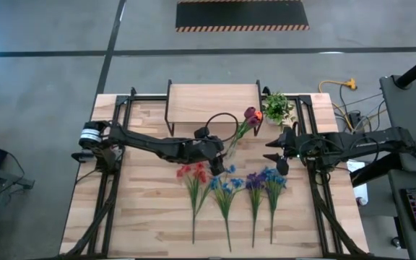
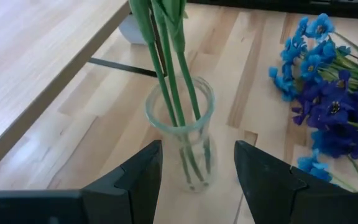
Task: Pick and place flowers into a vace then onto a shelf
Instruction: Put the right transparent vase with flowers on the shelf
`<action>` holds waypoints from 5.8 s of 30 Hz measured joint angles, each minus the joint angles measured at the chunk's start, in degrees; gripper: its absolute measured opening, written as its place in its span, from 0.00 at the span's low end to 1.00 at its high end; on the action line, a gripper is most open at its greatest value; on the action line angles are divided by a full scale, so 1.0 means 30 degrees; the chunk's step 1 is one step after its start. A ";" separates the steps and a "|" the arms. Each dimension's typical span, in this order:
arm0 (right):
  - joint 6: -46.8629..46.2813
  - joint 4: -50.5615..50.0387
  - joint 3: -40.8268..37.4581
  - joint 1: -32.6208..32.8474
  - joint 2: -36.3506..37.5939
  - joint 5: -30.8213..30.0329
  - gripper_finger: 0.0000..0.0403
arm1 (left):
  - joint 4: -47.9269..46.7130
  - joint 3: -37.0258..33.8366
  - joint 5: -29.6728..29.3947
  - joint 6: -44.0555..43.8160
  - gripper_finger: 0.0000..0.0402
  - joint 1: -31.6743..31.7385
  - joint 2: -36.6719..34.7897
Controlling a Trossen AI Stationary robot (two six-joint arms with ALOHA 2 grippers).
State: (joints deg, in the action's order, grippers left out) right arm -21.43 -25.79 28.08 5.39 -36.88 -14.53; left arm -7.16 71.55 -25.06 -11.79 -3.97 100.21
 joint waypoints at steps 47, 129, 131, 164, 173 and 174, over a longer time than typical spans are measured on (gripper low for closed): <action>0.0276 1.6290 -0.0051 -0.1443 -1.4526 -0.2238 0.56 | -0.6353 -0.6047 0.0183 -0.3009 0.46 -0.0306 -1.3568; 0.2064 1.6724 0.2591 -0.1553 -1.5455 -0.3081 0.45 | -0.6250 -0.6098 0.0198 -0.2945 0.46 -0.0311 -1.3161; 0.2391 1.6276 0.2886 -0.1566 -1.5072 -0.3100 0.45 | -0.6257 -0.6098 0.0198 -0.2943 0.46 -0.0313 -1.3161; 0.4696 0.4595 1.1671 -0.5431 -1.2751 -0.2950 0.45 | -0.4909 -0.7519 0.0293 -0.3519 0.46 -0.0364 -1.3169; 0.4062 0.4092 1.2055 -0.7474 -1.2744 -0.1995 0.45 | -0.4610 -0.7541 0.0322 -0.3447 0.46 -0.0357 -1.3241; 0.4093 0.4089 1.2058 -0.7685 -1.2744 -0.1995 0.45 | -0.4604 -0.7541 0.0322 -0.3446 0.46 -0.0357 -1.3241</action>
State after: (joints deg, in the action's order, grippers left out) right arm -9.15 -13.53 64.25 -17.67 -75.11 -20.51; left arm -20.97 48.93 -24.10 -22.13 -5.04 60.49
